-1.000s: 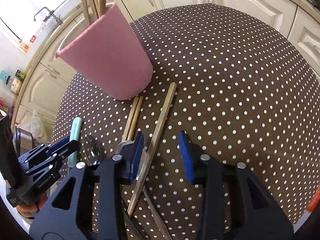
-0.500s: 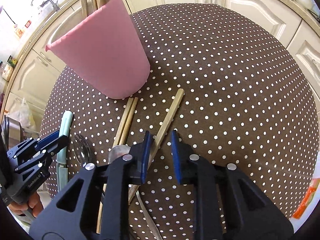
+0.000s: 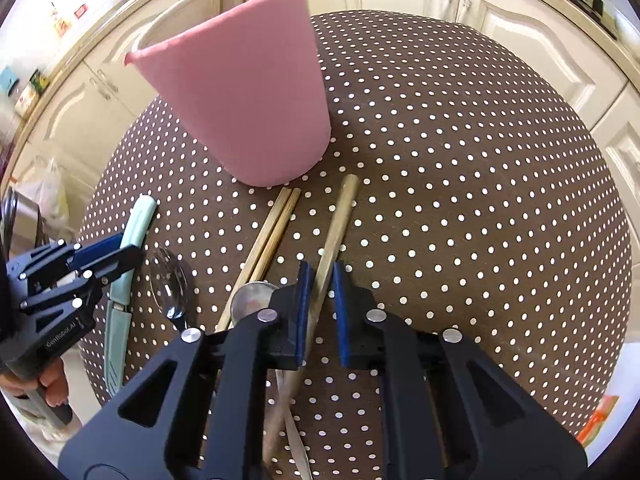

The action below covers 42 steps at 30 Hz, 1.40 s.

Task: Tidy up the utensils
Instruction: 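Hold the knife in the left tool while the right tool grasps a wooden chopstick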

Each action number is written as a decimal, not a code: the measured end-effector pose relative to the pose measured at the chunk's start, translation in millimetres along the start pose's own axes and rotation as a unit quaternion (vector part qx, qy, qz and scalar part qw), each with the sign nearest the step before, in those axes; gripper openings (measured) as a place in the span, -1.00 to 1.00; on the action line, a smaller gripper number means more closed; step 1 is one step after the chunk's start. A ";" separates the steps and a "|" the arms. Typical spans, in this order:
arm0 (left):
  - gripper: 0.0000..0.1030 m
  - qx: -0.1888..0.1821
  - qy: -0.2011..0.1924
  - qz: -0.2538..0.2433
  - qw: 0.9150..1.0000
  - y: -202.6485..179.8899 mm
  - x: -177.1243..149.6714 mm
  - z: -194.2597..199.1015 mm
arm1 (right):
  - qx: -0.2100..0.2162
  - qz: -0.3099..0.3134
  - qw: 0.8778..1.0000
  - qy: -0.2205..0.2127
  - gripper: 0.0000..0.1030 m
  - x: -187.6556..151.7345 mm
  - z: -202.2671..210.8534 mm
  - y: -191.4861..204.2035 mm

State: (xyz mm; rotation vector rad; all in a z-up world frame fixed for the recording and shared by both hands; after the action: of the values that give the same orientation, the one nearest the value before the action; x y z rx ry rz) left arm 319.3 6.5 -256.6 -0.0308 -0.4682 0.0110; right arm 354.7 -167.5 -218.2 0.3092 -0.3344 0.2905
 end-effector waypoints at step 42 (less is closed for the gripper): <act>-0.61 0.007 -0.035 -0.009 0.999 -6.7 0.9 20.6 | -0.024 0.024 0.999 0.014 -0.88 -8.4 0.7 3.1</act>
State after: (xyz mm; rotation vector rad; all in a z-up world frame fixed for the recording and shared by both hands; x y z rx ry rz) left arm 310.8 0.4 -237.6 -0.0121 -0.5382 -0.0019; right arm 345.9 -166.8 -219.9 0.2508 -0.3212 0.3339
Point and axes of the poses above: each gripper's, at about its wrist camera, not at the fingertips, and z roughly against the way its jaws point, y to its left, x to its top, the point moved 7 cm from there along -z, roughly the way its jaws point, and after that the axes turned 8 degrees about x, right-handed, at the moved point
